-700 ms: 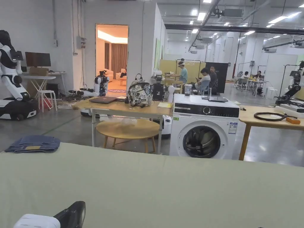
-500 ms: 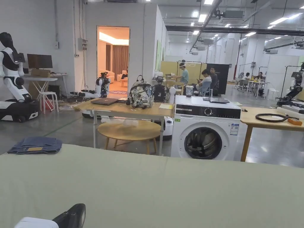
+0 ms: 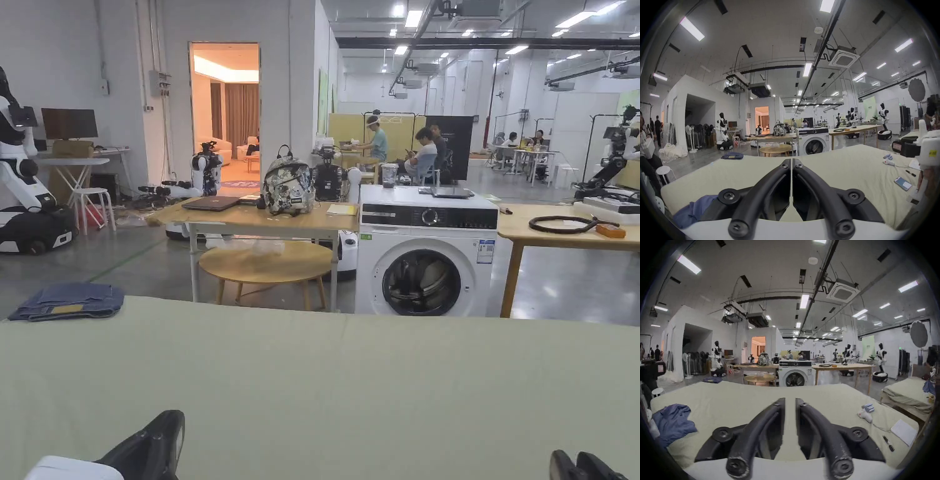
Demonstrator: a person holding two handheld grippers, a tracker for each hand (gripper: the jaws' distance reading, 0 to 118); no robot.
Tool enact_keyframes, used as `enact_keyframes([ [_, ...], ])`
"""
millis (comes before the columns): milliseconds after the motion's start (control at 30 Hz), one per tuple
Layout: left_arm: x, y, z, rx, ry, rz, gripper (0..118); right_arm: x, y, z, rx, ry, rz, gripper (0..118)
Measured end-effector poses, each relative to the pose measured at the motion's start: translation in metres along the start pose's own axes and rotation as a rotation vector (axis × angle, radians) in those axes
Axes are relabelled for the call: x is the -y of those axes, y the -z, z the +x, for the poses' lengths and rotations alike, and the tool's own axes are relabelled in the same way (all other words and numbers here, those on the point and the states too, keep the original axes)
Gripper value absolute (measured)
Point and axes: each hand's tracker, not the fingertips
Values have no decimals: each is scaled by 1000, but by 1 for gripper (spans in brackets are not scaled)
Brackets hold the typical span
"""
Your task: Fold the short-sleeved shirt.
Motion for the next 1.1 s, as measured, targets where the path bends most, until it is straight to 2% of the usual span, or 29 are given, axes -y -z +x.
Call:
enact_keyframes([
  [67,0,0,-1,2,-17,8,0,2,-2,-4,13,-39,21,20],
  [100,-1,1,-1,4,-35,7,0,2,-3,-9,62,-72,34,20],
  [133,-1,2,0,-3,-39,4,0,3,-3,-10,56,-78,30,19],
  [200,-1,2,0,-9,-28,-1,0,4,-2,-10,47,-78,32,0],
  [267,-2,3,2,-9,3,-8,0,5,-4,-13,78,-111,30,0],
  [333,-3,4,2,-6,-10,-17,0,4,-5,-12,54,-117,25,0],
  [433,-4,5,-3,22,-89,-5,0,2,-7,-10,-1,-68,27,0],
  [500,-5,7,-4,11,-96,-23,0,1,-7,-13,10,-81,27,0],
  [567,-4,8,-3,10,-87,-31,0,2,-8,-12,14,-108,24,0],
  [733,-2,5,0,22,-81,-27,0,3,-10,-15,17,-85,35,0],
  [1100,1,-5,-12,-22,-30,-38,0,4,-7,-26,-18,-117,36,0],
])
